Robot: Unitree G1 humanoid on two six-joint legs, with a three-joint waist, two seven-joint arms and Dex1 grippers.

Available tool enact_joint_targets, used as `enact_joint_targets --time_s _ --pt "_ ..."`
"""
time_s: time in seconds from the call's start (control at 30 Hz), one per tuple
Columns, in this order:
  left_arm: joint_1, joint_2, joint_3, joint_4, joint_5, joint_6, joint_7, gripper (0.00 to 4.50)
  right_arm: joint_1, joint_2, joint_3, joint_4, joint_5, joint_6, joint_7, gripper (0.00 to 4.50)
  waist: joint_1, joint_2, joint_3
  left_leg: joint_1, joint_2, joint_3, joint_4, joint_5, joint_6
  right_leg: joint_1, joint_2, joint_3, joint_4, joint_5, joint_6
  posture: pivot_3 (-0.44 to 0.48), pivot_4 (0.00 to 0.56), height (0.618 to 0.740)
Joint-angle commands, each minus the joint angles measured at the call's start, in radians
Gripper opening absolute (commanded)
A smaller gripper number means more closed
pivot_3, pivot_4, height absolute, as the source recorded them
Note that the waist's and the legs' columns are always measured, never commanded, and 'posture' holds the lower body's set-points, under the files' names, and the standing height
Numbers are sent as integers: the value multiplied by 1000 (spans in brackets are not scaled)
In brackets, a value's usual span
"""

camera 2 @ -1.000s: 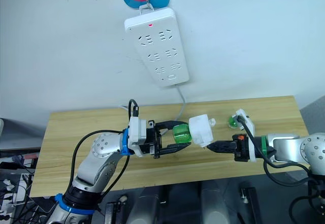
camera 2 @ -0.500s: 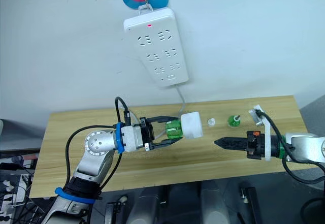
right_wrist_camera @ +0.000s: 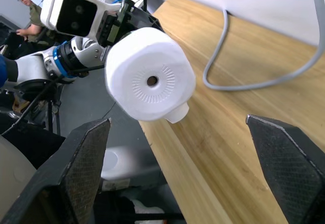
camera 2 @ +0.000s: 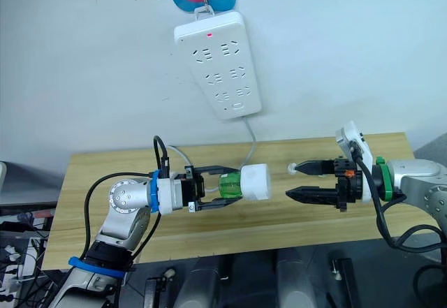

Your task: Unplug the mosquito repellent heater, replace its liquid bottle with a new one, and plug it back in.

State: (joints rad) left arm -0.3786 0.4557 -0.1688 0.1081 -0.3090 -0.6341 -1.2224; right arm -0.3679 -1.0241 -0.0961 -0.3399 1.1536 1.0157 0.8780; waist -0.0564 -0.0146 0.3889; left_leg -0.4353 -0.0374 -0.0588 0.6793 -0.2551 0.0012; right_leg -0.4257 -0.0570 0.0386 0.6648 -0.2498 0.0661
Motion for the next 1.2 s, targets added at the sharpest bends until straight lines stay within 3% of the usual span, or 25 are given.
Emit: enact_joint_targets --time_s 0.03,0.13,0.2,0.5,0.67,0.77,0.83,0.9,0.97,1.03,1.2 --pt "-29 1 6 53 37 -154 -4 2255 -28 -11 -44 120 272 235 -148 4462 0 0 0 0 0 0 0 0 0 0 0 0 0 0 0 -85 345 740" --pt "-75 2 2 129 69 -310 -5 2255 -42 -100 65 332 727 312 -381 4462 1 0 0 0 0 1 0 0 0 0 -1 0 0 0 0 -86 347 740" --pt "-113 6 -12 176 84 -426 -4 2255 -53 -123 128 397 819 368 -397 4462 0 -1 0 0 0 1 1 0 0 1 -2 0 0 0 0 -86 347 740" --pt "-282 23 -72 353 145 -768 101 2255 -173 -81 347 538 819 531 -233 4462 -3 -1 -1 0 0 2 1 0 1 0 -1 1 0 1 0 -51 348 740" --pt "-313 47 -121 410 190 -848 184 2255 -288 -73 470 646 819 595 -128 4462 -1 -2 -1 0 0 1 1 0 1 0 0 1 0 1 0 -46 346 740" --pt "-321 58 -139 425 217 -862 235 2255 -292 -85 506 618 819 582 -122 4462 0 -2 -1 0 0 1 1 0 1 0 -1 1 0 1 0 -45 345 740" --pt "-318 63 -153 425 218 -820 265 2255 -248 -72 463 560 819 527 -170 4462 2 -2 -1 -1 0 1 1 0 1 -1 -1 1 0 1 0 -47 343 740" --pt "-300 74 -178 408 165 -678 264 2255 -139 -61 337 363 819 390 -282 4462 6 -2 -1 -2 0 -1 1 0 1 -1 -1 0 0 1 0 -48 343 740" --pt "-258 106 -207 333 50 -505 226 2255 -44 -83 212 128 819 261 -405 4462 2 -1 -1 -4 0 -1 1 0 1 -3 -1 -1 1 1 0 -49 348 740" --pt "-195 147 -219 221 -49 -329 184 2255 11 -76 126 15 780 180 -484 4462 -7 -2 -1 -12 0 -1 4 1 -1 -13 -1 -1 5 1 0 -49 336 740" --pt "-40 216 -163 -64 -247 111 190 2255 81 -34 9 -173 356 9 -335 4462 -16 -2 -6 -18 0 -3 15 3 -5 -18 -1 0 15 1 0 -63 313 740"
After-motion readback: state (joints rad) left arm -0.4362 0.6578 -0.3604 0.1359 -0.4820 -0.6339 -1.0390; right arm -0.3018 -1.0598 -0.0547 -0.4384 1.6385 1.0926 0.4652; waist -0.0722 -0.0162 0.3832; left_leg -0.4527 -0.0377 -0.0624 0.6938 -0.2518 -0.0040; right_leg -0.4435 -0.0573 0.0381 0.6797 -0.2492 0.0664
